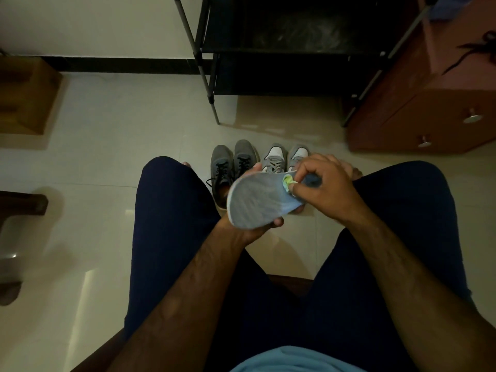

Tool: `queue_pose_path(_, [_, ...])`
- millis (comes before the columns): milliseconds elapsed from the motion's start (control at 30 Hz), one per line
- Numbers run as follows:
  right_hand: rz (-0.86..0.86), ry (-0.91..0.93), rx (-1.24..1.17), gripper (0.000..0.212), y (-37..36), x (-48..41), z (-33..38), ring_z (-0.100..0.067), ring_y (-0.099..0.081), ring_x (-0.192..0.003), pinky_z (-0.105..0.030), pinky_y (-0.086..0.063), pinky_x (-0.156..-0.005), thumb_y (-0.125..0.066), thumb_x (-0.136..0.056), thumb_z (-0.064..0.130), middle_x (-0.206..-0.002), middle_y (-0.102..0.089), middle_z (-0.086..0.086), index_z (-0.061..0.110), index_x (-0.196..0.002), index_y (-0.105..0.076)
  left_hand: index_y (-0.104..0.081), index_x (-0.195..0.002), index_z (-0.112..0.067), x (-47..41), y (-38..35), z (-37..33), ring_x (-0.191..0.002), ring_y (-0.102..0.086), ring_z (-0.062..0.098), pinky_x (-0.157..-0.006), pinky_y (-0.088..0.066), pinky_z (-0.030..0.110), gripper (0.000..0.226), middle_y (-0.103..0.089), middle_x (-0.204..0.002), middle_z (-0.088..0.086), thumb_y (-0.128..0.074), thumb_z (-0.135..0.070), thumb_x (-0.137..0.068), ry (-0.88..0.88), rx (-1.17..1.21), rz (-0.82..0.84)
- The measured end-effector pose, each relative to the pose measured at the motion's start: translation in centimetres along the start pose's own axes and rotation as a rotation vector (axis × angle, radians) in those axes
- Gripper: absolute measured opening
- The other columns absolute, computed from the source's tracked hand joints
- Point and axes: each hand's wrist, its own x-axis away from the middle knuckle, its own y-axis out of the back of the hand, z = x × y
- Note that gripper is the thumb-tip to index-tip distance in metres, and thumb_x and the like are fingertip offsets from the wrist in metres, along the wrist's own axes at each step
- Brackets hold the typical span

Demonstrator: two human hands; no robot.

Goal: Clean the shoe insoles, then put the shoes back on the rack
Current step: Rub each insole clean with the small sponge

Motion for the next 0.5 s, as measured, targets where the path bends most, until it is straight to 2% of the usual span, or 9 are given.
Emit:
queue_pose_path(33, [-0.017,-0.019,-0.006,0.024,-0.1,0.0,-0.1,-0.004,-0.056,-0.101,-0.056,-0.035,-0.107,-0.065,-0.067,0.058,-0.093,-0.066,0.022,0.034,-0.073,-0.065,-0.072,-0.102,-0.016,0.1,0.1,0.2,-0.072,-0.064,0.029,-0.05,-0.053,0.032,0.043,-0.064,-0.105,0.016,-0.051,-0.051,-0.089,-0.071,0.022,-0.026])
queue_pose_path(67, [-0.032,-0.039,-0.044,0.025,-0.2,0.0,-0.2,-0.005,-0.059,-0.097,-0.056,-0.04,-0.103,-0.067,-0.069,0.059,-0.091,-0.066,0.022,0.035,-0.076,-0.066,-0.071,-0.103,-0.014,0.2,0.0,0.3,-0.073,-0.065,0.031,-0.055,-0.049,0.033,0.048,-0.066,-0.107,0.018,-0.051,-0.053,-0.084,-0.108,0.032,-0.033])
queue_pose_path(200, [-0.114,-0.076,-0.191,0.024,-0.8,0.2,0.1,-0.007,-0.065,-0.088,-0.051,-0.053,-0.088,-0.074,-0.076,0.055,-0.089,-0.067,0.022,0.032,-0.08,-0.07,-0.066,-0.13,-0.007,-0.7,0.1,0.1,-0.082,-0.063,0.032,-0.077,-0.05,0.042,0.081,-0.067,-0.115,0.023,-0.031,-0.071,-0.095,-0.182,0.046,-0.104])
queue_pose_path(300, [-0.161,-0.103,-0.224,0.015,-1.2,0.8,0.6,-0.008,-0.065,-0.083,-0.044,-0.057,-0.079,-0.082,-0.08,0.039,-0.088,-0.066,0.016,0.029,-0.081,-0.072,-0.064,-0.135,-0.007,-0.9,0.4,0.1,-0.106,-0.064,0.035,-0.103,-0.049,0.051,0.089,-0.067,-0.13,0.023,-0.026,-0.077,-0.095,-0.207,0.046,-0.113])
queue_pose_path(333, [-0.17,-0.101,-0.216,0.013,-1.3,1.0,0.8,-0.007,-0.065,-0.082,-0.042,-0.057,-0.078,-0.084,-0.081,0.034,-0.089,-0.066,0.014,0.028,-0.081,-0.072,-0.062,-0.137,-0.007,-0.6,0.2,0.1,-0.114,-0.063,0.036,-0.11,-0.045,0.055,0.081,-0.064,-0.136,0.023,-0.034,-0.07,-0.097,-0.212,0.038,-0.097])
queue_pose_path(400, [-0.167,-0.091,-0.193,0.013,-1.4,1.3,0.9,-0.007,-0.063,-0.08,-0.037,-0.056,-0.075,-0.085,-0.082,0.031,-0.089,-0.065,0.013,0.028,-0.082,-0.072,-0.056,-0.144,-0.009,-0.2,-0.4,0.0,-0.119,-0.059,0.038,-0.114,-0.038,0.059,0.058,-0.059,-0.142,0.022,-0.052,-0.039,-0.094,-0.234,0.005,-0.004])
queue_pose_path(433, [-0.162,-0.083,-0.186,0.012,-1.5,1.4,1.0,-0.006,-0.062,-0.08,-0.034,-0.055,-0.074,-0.084,-0.082,0.031,-0.089,-0.063,0.013,0.029,-0.082,-0.072,-0.052,-0.147,-0.011,-0.1,-0.5,0.0,-0.119,-0.059,0.038,-0.113,-0.038,0.06,0.056,-0.059,-0.142,0.022,-0.052,-0.02,-0.092,-0.254,-0.023,0.037])
queue_pose_path(500, [-0.169,-0.072,-0.166,0.012,-1.5,1.6,1.2,-0.004,-0.06,-0.082,-0.029,-0.052,-0.075,-0.085,-0.082,0.031,-0.091,-0.058,0.016,0.032,-0.082,-0.072,-0.045,-0.151,-0.021,-0.1,-0.9,0.3,-0.117,-0.062,0.037,-0.105,-0.046,0.06,0.071,-0.057,-0.144,0.02,-0.043,0.01,-0.087,-0.277,-0.099,0.081])
